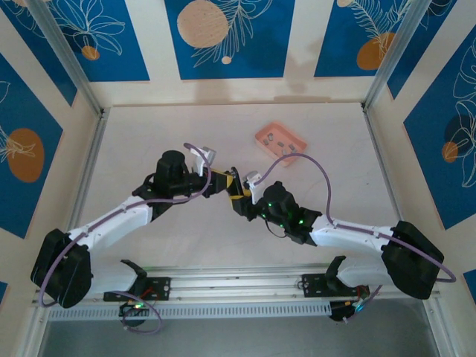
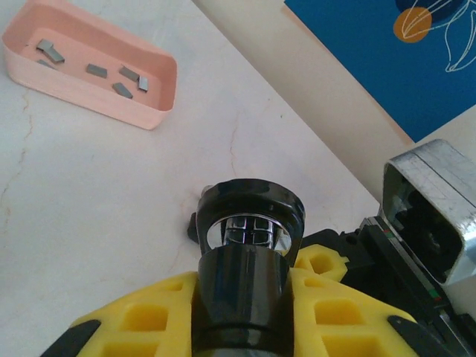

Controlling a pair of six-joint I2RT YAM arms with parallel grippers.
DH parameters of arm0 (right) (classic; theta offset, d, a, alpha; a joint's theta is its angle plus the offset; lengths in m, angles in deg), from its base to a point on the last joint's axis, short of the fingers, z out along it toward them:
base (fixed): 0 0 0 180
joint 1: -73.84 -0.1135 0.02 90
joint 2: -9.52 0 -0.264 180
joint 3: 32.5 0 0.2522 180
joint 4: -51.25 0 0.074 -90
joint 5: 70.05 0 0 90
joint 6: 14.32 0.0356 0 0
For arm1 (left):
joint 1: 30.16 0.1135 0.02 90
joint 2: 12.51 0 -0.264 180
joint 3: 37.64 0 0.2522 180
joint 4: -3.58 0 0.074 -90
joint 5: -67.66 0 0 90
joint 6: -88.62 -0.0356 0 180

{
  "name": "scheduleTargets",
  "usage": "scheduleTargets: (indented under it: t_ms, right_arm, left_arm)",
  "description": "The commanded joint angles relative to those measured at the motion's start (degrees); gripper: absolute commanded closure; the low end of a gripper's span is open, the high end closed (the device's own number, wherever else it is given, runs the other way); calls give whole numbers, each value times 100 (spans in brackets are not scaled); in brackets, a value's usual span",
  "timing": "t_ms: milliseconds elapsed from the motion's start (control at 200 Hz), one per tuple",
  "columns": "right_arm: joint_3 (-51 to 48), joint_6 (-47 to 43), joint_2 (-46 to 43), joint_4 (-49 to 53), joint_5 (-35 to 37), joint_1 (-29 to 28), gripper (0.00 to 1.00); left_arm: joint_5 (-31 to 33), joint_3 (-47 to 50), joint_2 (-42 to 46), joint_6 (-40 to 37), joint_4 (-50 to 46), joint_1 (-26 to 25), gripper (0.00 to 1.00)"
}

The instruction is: Load the staples into the stapler

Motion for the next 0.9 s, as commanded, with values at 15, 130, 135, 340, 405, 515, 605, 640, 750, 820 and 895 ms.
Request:
scheduleTargets:
  t_ms: [15, 130, 135, 340, 405, 515, 605, 640, 750, 820, 895]
  right_arm:
    - [31, 329, -377, -516, -3, 102, 54]
    - [18, 646, -670, -126, -122, 178, 38]
    - [16, 669, -701, -99, -126, 180, 38]
    - [-32, 1796, -1615, 1413, -524, 646, 25]
    - [92, 2338, -1758, 2042, -1007, 1083, 23]
    - [512, 2601, -1596, 2806, -2372, 1795, 27]
    - [955, 2403, -1287, 3233, -2967, 1909, 29]
    - [1115, 2329, -1161, 3331, -3115, 1877, 29]
    - [1452, 2247, -744, 3391, -3418, 1785, 30]
    - [1573, 2233, -514, 3357, -3494, 1731, 30]
    - [1655, 2237, -304, 3322, -3467, 1686, 31]
  left_arm:
    - [254, -23, 185, -833, -241, -45, 96]
    - [509, -261, 202, -1683, -935, -47, 99]
    - [514, -268, 199, -1724, -960, -46, 99]
    - [247, -459, 203, -3306, -1476, -46, 100]
    - [-25, -464, 254, -3794, -1529, -49, 100]
    - [-590, -391, 375, -4683, -1511, -47, 100]
    - [-764, -354, 437, -5057, -1472, -52, 100]
    - [-801, -367, 442, -5162, -1506, -50, 100]
    - [-773, -413, 427, -5246, -1503, -45, 100]
    - [-764, -441, 409, -5247, -1485, -48, 100]
    - [-769, -480, 399, -5238, -1520, -49, 100]
